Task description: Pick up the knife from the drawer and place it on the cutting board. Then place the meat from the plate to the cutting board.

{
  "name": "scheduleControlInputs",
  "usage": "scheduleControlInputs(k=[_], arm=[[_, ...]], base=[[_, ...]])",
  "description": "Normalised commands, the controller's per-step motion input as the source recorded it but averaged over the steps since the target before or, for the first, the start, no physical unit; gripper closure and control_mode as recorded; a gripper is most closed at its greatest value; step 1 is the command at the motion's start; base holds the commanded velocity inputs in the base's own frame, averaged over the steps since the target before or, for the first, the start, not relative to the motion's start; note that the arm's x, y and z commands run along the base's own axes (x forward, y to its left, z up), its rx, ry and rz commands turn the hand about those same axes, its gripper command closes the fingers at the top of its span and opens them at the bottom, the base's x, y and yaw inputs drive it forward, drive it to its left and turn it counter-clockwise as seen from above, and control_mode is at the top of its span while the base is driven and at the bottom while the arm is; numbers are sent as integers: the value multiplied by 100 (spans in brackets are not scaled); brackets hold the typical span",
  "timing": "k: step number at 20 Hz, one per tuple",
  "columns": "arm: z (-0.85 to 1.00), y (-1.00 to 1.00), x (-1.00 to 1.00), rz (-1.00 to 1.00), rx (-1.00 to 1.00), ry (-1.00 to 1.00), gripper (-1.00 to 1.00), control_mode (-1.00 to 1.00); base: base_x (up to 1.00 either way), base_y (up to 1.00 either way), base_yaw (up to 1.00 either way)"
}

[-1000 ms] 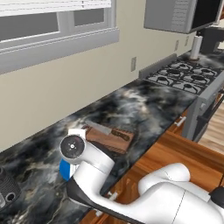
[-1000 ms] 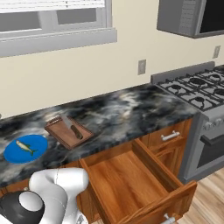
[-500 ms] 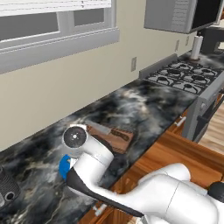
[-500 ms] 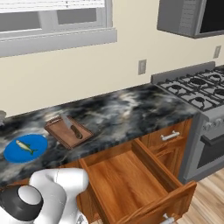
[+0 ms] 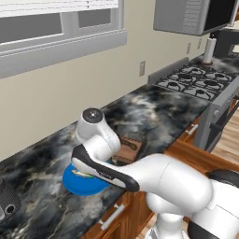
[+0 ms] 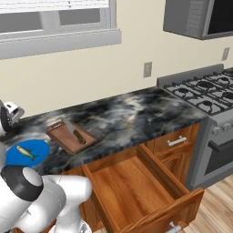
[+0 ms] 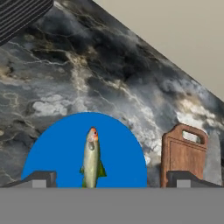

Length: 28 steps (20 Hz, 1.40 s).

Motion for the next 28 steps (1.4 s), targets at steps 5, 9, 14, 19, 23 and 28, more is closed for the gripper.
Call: scheduleControlInputs(k=[5,9,14,19,23,28], arm=[[0,0,6,-1,3,2,-100,-100],[-15,0,0,0,0,0,-100,-100],[-31,4,4,0,-3,14,-100,-100],[-43,6,8,0,0,22,-100,-100],[-44,2,8,0,0,22,-100,-100],[-41,0,14,0,-4,18,-100,-100]], base=[[0,0,0],[0,0,0],[0,0,0],[0,0,0],[0,0,0],[0,0,0]])
